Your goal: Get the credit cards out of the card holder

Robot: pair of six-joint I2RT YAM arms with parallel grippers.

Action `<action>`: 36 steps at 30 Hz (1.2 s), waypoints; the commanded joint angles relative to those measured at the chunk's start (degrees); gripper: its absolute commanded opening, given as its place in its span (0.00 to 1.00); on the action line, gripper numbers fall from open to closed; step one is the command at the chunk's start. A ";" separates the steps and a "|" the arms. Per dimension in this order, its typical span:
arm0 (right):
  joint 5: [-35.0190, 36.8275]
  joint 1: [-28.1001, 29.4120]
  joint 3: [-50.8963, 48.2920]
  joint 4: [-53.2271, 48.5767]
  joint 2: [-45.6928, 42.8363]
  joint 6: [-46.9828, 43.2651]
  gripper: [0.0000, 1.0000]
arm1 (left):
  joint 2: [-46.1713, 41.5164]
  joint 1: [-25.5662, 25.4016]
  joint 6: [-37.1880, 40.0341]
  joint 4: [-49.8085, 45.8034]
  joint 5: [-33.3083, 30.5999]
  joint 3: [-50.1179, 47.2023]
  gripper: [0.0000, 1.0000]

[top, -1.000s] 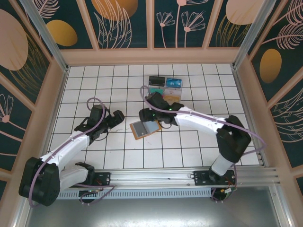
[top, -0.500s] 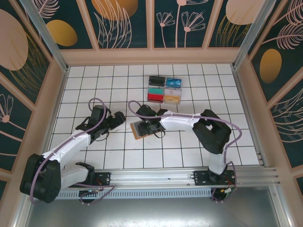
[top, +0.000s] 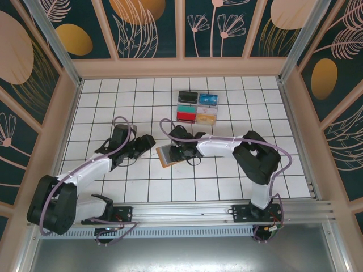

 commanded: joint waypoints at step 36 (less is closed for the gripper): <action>-4.88 -2.94 -7.82 2.10 1.46 2.68 0.32 | 13.53 -7.77 -6.35 7.50 0.69 2.56 0.34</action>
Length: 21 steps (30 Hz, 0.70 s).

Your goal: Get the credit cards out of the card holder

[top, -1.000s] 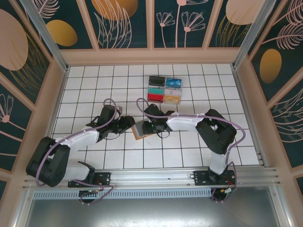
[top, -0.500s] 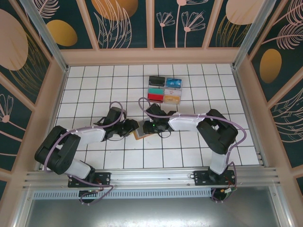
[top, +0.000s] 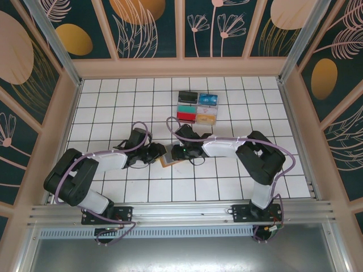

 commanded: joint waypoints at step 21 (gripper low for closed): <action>-1.02 -1.66 -3.02 -4.60 4.08 1.32 0.32 | 3.64 -0.38 1.74 0.57 1.45 1.66 0.36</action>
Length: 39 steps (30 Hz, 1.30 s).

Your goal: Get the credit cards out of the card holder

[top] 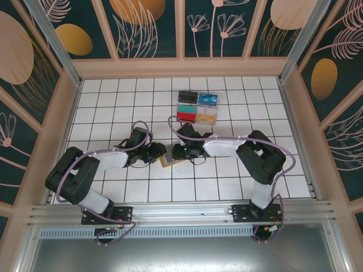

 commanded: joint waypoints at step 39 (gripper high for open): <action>-7.30 -4.65 -3.92 4.06 -11.33 3.20 0.40 | -3.48 -0.38 11.95 -8.83 -3.99 3.48 0.02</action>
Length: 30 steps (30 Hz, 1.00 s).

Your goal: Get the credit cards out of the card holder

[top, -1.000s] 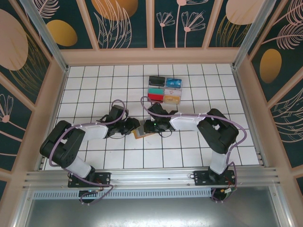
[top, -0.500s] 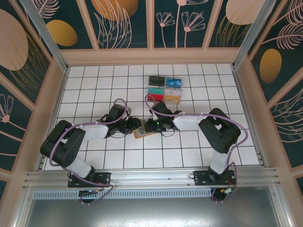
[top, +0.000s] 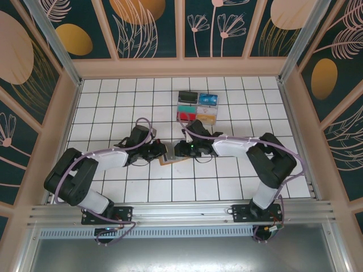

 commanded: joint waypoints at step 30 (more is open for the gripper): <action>13.22 -0.66 -2.77 -0.67 -14.32 5.80 0.51 | -1.35 -0.12 1.90 -1.55 3.91 7.64 0.56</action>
